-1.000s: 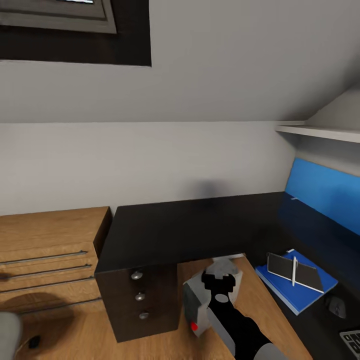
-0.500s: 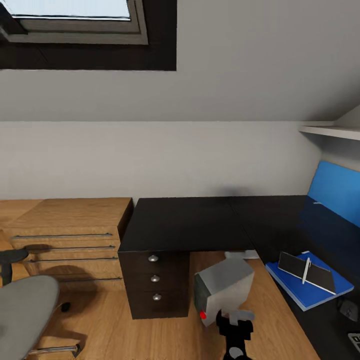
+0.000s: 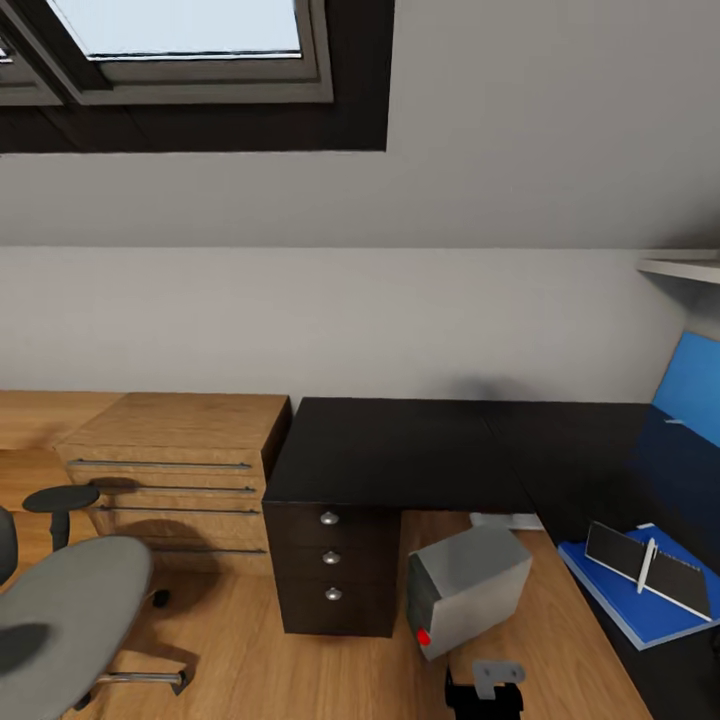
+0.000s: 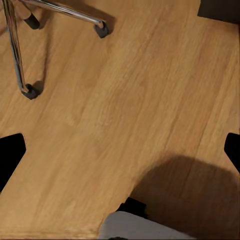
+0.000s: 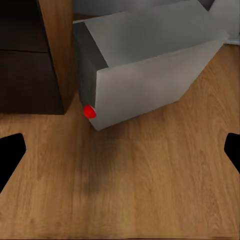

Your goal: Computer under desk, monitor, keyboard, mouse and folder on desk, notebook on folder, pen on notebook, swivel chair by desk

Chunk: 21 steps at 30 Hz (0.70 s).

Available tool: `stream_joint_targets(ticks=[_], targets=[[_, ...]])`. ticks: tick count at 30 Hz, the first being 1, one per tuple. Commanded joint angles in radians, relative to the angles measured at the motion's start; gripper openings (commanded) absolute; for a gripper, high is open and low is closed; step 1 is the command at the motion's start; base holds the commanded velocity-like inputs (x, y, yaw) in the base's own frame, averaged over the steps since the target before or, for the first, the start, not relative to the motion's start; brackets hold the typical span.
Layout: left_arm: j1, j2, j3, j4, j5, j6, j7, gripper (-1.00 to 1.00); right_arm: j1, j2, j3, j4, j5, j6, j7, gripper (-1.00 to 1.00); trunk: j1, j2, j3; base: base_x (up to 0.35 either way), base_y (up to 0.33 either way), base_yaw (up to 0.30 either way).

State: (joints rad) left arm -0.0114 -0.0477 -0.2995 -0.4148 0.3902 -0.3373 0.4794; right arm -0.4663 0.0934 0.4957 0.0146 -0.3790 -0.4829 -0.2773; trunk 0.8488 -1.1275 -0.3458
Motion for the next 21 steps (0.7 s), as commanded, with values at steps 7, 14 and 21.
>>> stream_joint_targets(ticks=[7, 14, 21], targets=[[-0.002, 0.008, -0.009, 0.021, 0.01, 0.187, -0.162, 1.0, 0.011, -0.003, 0.01, 0.006, -0.006, -0.006, 0.018, 1.0, -0.027, 0.049, 0.021, 0.0, 0.0, 0.009], [-0.002, 0.015, -0.009, 0.023, 0.01, 0.247, -0.217, 1.0, 0.018, 0.0, 0.012, 0.007, -0.006, -0.005, 0.019, 1.0, -0.054, 0.098, 0.043, 0.0, 0.0, 0.0], [-0.002, 0.015, -0.009, 0.024, 0.011, 0.252, -0.221, 1.0, 0.018, 0.001, 0.012, 0.007, -0.006, -0.005, 0.021, 1.0, -0.081, 0.147, 0.065, 0.0, 0.0, 0.0]])
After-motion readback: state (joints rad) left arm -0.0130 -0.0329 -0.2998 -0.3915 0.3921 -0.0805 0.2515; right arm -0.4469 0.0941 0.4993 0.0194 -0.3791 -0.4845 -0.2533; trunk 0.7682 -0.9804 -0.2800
